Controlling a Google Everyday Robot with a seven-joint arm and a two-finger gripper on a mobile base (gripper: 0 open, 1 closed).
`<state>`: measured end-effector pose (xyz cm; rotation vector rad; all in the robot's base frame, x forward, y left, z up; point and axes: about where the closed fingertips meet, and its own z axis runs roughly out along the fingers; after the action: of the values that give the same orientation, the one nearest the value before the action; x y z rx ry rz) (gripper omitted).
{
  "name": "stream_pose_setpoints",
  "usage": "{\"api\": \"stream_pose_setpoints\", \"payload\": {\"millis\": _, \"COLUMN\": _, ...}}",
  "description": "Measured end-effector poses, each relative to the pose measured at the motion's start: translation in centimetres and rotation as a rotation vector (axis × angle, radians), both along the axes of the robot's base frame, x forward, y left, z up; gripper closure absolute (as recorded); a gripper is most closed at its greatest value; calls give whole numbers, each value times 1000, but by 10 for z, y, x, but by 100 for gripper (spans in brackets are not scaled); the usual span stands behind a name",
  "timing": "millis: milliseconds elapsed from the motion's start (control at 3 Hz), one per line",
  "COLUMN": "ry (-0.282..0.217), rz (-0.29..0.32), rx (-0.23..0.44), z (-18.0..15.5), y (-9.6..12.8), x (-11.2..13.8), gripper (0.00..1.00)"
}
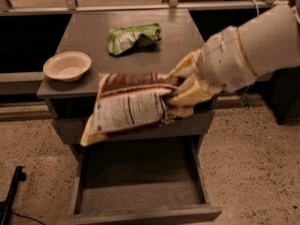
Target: Place brown chip bag into middle drawer
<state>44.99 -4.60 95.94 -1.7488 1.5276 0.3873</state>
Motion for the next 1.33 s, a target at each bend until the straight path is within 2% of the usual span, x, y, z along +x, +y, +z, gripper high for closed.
{"api": "stream_pose_setpoints", "payload": {"millis": 333, "ry": 37, "rz": 11, "rx": -31, "z": -25, "y": -2, "x": -14, "gripper": 100}}
{"api": "stream_pose_setpoints", "payload": {"millis": 667, "ry": 47, "rz": 12, "rx": -17, "z": -34, "y": 0, "x": -10, "gripper": 100}}
{"api": "stream_pose_setpoints", "payload": {"millis": 1000, "ry": 58, "rz": 27, "rx": 49, "z": -73, "y": 5, "x": -11, "gripper": 100}}
{"api": "stream_pose_setpoints", "payload": {"millis": 1333, "ry": 22, "rz": 32, "rx": 101, "z": -159, "y": 1, "x": -16, "gripper": 100}}
